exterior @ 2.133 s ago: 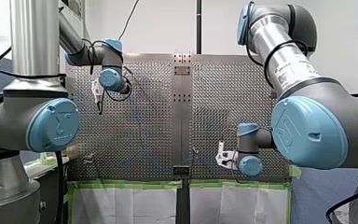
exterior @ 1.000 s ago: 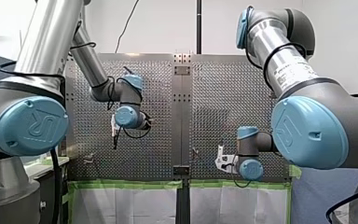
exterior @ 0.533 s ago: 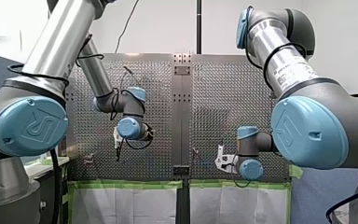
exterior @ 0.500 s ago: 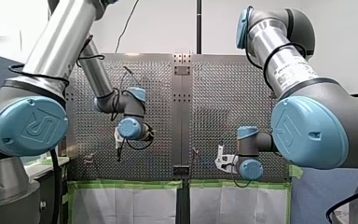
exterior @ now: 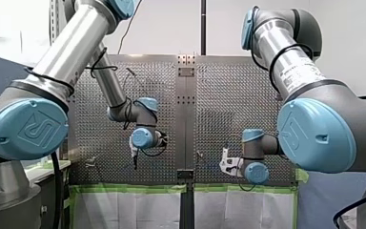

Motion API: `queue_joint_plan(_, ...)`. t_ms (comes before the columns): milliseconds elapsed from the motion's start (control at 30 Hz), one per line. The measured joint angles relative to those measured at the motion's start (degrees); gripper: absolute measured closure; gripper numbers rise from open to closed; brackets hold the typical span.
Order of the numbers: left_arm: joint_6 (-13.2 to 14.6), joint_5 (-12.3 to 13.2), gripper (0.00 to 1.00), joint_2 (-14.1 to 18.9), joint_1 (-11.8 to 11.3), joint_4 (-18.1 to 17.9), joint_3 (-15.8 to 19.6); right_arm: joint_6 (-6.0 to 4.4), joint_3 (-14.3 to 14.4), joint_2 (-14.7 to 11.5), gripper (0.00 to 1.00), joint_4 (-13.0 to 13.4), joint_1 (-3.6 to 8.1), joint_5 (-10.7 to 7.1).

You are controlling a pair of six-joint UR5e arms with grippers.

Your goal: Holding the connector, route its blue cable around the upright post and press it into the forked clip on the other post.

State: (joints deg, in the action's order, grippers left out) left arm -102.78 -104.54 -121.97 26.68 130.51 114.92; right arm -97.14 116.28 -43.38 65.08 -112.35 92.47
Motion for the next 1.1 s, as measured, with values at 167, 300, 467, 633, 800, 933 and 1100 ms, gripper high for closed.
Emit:
queue_joint_plan(167,-0.1,-0.9,0.0,-2.6,0.0,-0.1,-2.6,0.0,-0.1,0.0,1.0,-0.1,-0.01,0.0)
queue_joint_plan(300,0.2,-2.4,0.0,-4.5,0.0,0.0,-4.2,-0.04,-0.1,0.0,1.0,0.1,-0.01,0.0)
queue_joint_plan(467,0.6,-3.2,0.0,-7.4,0.0,0.7,-4.7,-0.08,-0.3,0.0,1.0,0.1,0.0,0.0)
queue_joint_plan(633,1.1,-3.8,0.0,-10.0,0.1,1.0,-4.4,-0.02,-0.3,0.0,1.0,0.1,-0.01,-0.01)
queue_joint_plan(800,1.8,-3.6,0.0,-12.5,0.2,1.0,-4.3,-0.05,-0.3,0.0,1.0,0.1,-0.01,-0.01)
queue_joint_plan(933,2.3,-2.9,0.0,-14.5,0.5,0.8,-4.3,-0.08,-0.3,0.0,1.0,0.2,-0.01,0.0)
queue_joint_plan(1100,2.3,-2.4,0.0,-17.6,0.8,0.6,-4.7,-0.09,-0.3,0.0,1.0,0.2,-0.01,0.0)
